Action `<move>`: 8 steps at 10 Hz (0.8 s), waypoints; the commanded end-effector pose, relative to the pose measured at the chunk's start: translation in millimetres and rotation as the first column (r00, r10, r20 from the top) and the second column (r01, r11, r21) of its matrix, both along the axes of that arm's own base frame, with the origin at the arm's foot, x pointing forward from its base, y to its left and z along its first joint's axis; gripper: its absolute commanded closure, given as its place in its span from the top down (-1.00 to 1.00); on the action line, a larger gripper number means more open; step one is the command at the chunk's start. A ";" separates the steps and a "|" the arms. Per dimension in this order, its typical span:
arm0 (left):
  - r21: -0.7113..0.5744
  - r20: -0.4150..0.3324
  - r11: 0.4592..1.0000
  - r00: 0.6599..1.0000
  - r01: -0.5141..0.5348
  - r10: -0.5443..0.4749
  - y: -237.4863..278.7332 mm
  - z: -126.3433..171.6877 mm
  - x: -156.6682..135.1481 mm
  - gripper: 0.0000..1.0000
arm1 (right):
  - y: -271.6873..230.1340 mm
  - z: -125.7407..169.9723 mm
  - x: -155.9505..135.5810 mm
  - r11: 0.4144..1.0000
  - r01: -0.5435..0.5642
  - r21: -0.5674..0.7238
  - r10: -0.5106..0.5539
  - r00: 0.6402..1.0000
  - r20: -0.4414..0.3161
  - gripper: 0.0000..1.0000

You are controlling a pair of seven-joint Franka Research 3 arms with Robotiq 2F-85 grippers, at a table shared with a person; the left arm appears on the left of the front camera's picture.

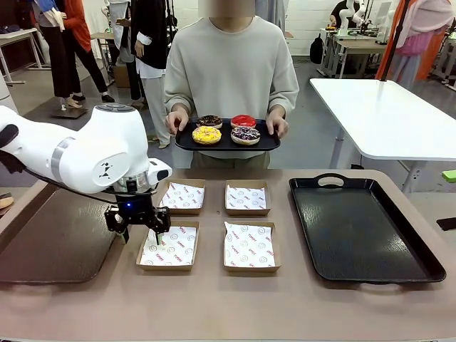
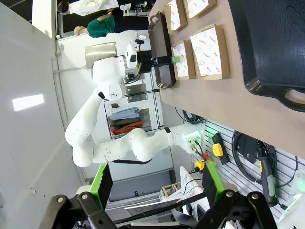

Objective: Individually package the donuts and arrange them on the tray.
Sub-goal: Pick up one Paper togo box.

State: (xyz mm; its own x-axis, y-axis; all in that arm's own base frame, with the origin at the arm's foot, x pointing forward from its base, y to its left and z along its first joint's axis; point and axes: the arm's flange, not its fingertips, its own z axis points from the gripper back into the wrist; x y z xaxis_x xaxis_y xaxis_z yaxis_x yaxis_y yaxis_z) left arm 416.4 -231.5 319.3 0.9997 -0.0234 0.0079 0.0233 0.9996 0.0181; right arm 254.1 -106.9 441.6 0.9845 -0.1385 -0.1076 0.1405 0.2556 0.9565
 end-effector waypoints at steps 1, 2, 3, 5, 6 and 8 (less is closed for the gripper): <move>-0.002 -0.008 1.000 1.000 -0.021 0.021 -12.9 1.1 7.1 -0.81 | -0.1 -0.7 0.2 1.000 0.000 0.002 0.000 1.000 -0.004 1.00; -0.006 -0.010 1.000 1.000 -0.027 0.027 -10.7 1.7 7.6 -1.00 | -0.1 -0.7 0.2 1.000 0.000 0.002 0.000 1.000 -0.004 1.00; -0.011 -0.016 0.999 0.999 -0.033 0.033 -8.8 1.7 7.8 -1.00 | -0.1 -0.7 0.2 1.000 0.000 0.002 0.000 1.000 -0.004 1.00; -0.007 -0.021 0.999 0.999 -0.039 0.039 -8.7 2.4 6.9 -0.78 | -0.1 -0.7 0.2 1.000 0.000 0.002 0.000 1.000 -0.004 1.00; -0.007 -0.023 0.999 0.999 -0.041 0.041 -8.1 2.3 6.3 -0.96 | -0.1 -0.7 0.2 1.000 0.000 0.002 0.000 1.000 -0.004 1.00; -0.007 -0.030 0.999 0.999 -0.042 0.042 -7.3 2.2 5.7 -1.00 | -0.1 -0.7 0.2 1.000 0.000 0.002 0.000 1.000 -0.004 1.00</move>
State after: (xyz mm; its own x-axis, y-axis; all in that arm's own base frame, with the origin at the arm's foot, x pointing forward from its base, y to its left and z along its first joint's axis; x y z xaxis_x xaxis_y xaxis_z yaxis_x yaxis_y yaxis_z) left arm 423.6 -234.4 318.9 0.9999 -0.0119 -0.0054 0.0120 0.9999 0.0118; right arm 254.1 -106.9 441.6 0.9845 -0.1385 -0.1076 0.1405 0.2556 0.9565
